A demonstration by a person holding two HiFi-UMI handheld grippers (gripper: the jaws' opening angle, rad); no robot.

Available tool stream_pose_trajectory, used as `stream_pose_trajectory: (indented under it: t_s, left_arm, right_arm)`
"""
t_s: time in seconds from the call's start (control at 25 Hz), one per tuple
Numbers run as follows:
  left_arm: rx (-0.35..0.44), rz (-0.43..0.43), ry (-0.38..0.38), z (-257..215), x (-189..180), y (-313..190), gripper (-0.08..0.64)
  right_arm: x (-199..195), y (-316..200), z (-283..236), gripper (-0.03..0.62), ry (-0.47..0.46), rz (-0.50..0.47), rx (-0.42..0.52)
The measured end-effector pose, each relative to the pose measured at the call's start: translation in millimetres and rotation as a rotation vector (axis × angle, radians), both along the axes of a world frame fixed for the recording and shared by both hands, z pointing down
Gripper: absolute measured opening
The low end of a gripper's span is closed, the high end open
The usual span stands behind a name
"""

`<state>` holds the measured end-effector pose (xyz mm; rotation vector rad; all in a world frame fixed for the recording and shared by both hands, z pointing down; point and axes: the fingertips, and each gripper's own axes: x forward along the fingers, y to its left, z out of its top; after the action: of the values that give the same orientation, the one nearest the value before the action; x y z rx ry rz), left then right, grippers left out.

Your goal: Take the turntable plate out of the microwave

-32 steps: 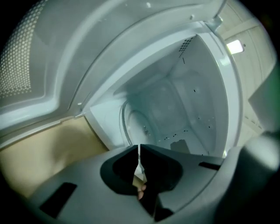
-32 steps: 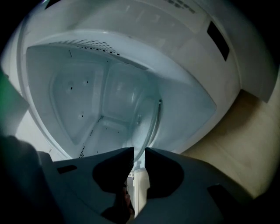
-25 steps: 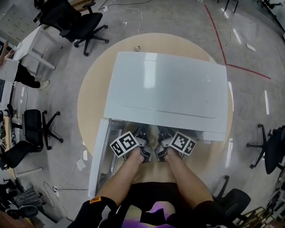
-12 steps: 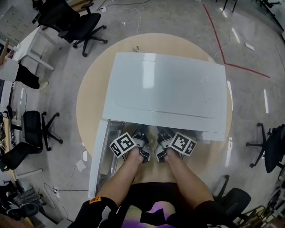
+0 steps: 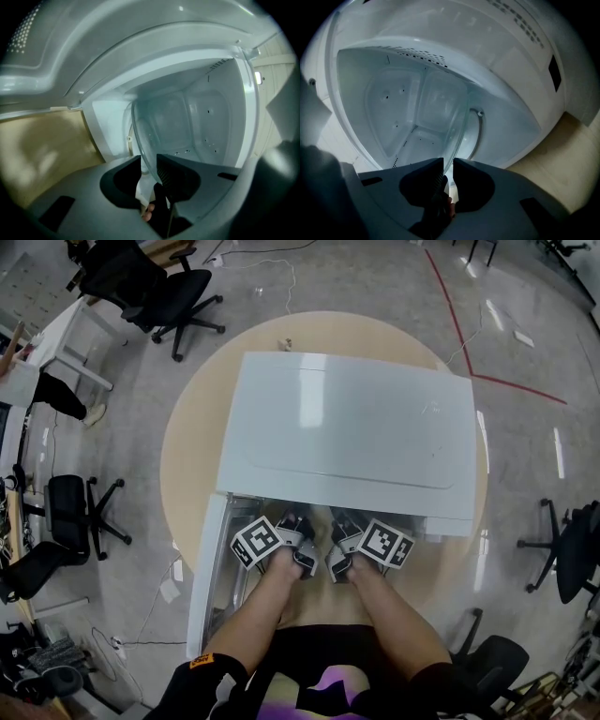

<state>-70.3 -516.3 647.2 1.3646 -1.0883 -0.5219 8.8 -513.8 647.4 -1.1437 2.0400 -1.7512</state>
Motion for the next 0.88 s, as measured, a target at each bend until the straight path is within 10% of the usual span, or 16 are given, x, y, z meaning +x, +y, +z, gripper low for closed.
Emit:
stream_pose_trajectory:
  t_s: [0.88]
  left_arm:
    - [-0.025,-0.071,0.074,4.6,3.7,-20.1,0.075]
  right_arm:
    - [0.4,-0.4,8.0,0.067,-0.04,0.009,-0.007]
